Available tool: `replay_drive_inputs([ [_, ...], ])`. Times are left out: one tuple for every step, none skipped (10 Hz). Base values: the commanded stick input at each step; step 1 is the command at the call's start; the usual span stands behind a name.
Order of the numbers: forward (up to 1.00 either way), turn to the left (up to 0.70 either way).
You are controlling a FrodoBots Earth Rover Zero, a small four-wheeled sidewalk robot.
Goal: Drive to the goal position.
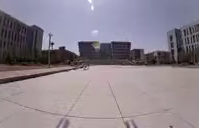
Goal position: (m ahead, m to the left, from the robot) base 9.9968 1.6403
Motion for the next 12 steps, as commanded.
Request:
replay_drive_inputs([
  [1.0,0.0],
  [1.0,0.0],
  [1.0,0.0],
  [1.0,0.0],
  [1.0,0.0],
  [1.0,0.0],
  [1.0,0.0],
  [1.0,0.0],
  [1.0,0.0],
  [1.0,0.0],
  [1.0,0.0],
  [1.0,0.0],
])
